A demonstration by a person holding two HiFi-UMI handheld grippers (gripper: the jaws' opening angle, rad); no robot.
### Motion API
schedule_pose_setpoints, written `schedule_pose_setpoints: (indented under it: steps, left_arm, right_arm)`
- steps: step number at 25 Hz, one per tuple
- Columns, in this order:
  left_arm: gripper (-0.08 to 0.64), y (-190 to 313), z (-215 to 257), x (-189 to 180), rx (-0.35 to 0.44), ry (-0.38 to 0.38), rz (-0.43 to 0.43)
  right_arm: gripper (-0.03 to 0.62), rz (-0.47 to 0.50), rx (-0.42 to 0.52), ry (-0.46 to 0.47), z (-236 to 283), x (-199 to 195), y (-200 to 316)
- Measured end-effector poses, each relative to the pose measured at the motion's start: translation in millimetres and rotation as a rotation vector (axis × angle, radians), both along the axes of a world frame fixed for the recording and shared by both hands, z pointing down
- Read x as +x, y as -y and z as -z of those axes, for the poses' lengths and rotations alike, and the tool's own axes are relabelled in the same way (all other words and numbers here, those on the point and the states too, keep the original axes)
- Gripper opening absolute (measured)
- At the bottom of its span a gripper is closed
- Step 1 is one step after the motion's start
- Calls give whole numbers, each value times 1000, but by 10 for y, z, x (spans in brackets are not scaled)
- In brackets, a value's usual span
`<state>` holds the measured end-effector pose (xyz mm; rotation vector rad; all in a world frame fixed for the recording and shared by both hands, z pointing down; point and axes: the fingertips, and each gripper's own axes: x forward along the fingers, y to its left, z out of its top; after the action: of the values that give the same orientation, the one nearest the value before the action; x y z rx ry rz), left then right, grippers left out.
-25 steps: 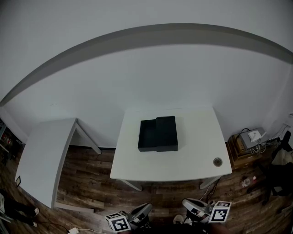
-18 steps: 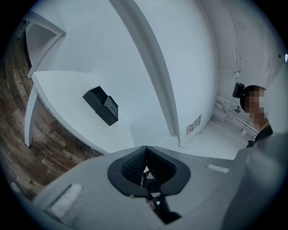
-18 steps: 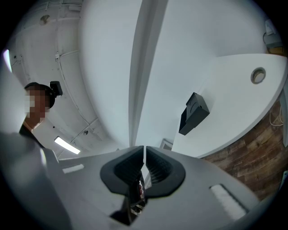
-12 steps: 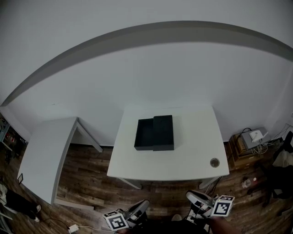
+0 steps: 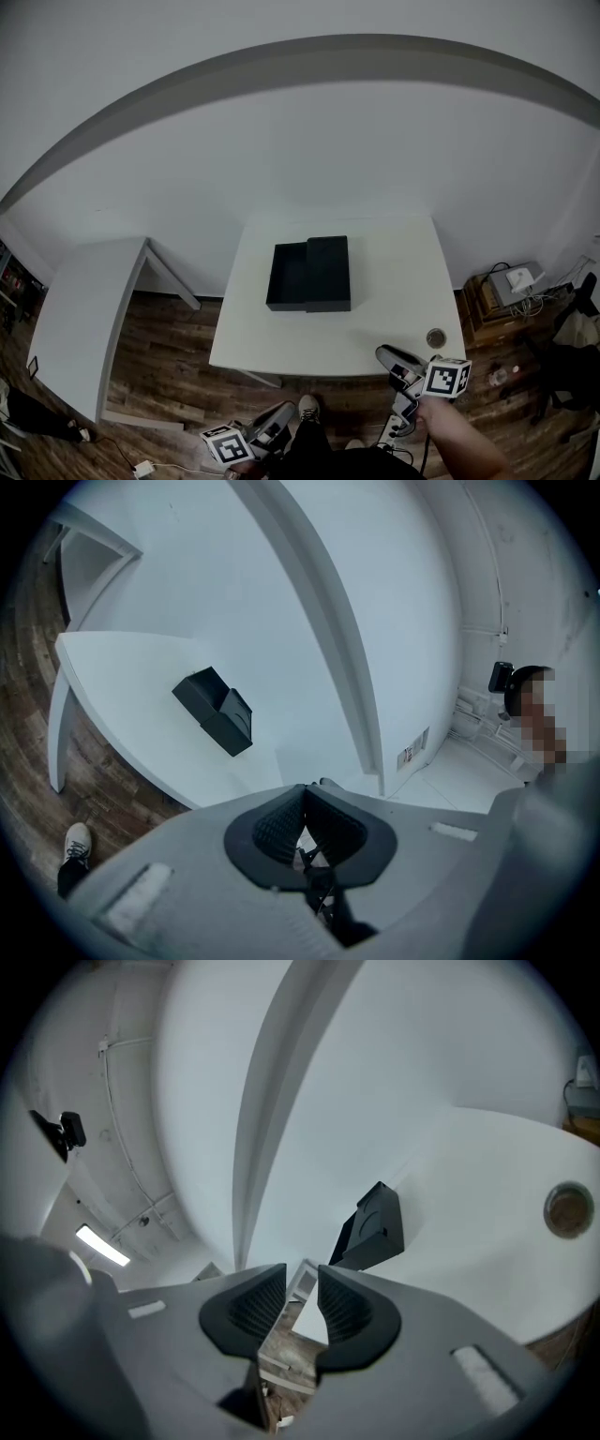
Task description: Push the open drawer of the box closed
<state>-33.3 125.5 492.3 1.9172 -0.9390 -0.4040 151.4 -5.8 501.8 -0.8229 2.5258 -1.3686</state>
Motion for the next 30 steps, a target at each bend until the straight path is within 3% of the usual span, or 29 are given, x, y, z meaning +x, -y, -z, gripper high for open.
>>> schedule_pose_setpoints:
  steps: [6,10,18,23,24,30]
  left_arm:
    - [3,457,-120,-152,-28,-32,-36]
    - [3,900,-110,-342,-20,-15,-65]
    - [3,1506,-312,-864,-76,-43,-39]
    - [3,1707,-491,-1076,-125,-66,-24]
    - [3,1767,-511,-1114,-126,-63,-27]
    - [3,2293,-597,-1470,-105,-6,-39]
  right_arm:
    - [111,4,-45,-166,-322,-194,888]
    - [112,-32,-125,-288,-690,-275,1564]
    - [117,-85,-236,-393,-1089,-540,2619]
    - [122,-54,-283,-445,-1254,-707,2875]
    - [99,-50,-293,-459,-1280,-701,2882]
    - [95,-27,-347,-466,-1321,-660,2823]
